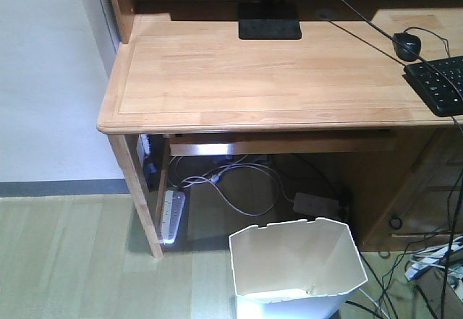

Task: Move trash bin to bedside with robot

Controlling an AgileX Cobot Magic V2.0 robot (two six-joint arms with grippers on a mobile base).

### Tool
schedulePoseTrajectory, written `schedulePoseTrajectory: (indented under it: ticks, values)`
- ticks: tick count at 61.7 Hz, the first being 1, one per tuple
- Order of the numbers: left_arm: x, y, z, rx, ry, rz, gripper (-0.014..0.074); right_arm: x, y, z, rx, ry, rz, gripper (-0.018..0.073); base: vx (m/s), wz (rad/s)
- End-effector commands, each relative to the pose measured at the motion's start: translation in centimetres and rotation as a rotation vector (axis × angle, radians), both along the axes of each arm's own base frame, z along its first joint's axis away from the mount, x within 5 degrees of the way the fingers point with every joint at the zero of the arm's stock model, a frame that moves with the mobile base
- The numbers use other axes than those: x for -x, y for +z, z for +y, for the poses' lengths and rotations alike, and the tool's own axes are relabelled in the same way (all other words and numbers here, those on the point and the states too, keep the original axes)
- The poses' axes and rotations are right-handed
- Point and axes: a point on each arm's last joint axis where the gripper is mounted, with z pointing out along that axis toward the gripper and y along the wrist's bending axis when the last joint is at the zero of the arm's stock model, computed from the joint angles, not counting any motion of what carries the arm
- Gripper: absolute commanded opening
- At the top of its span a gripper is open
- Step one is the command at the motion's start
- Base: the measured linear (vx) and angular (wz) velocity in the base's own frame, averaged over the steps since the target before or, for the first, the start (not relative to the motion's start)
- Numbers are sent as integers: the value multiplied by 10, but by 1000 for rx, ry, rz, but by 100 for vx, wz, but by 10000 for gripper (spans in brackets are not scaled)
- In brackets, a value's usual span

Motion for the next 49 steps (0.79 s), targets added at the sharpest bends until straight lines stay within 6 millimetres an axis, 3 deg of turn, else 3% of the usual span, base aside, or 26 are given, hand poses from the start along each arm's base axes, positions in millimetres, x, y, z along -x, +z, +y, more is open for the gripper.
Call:
schedulePoseTrajectory:
  ticks: [1, 17, 33, 49]
  values:
    - [-1, -3, 0, 11, 0, -51, -6, -5, 33, 0, 19, -7, -23, -11, 0, 0]
    - [-1, -3, 0, 11, 0, -51, -6, -42, 58, -2, 14, -17, 180, -11, 0, 0]
    - [-1, -3, 0, 11, 0, -51, -6, -65, 46, -2, 2, -15, 301, -11, 0, 0]
    - [-1, -3, 0, 11, 0, -52, -6, -67, 39, -3, 15, -23, 379, 11, 0, 0]
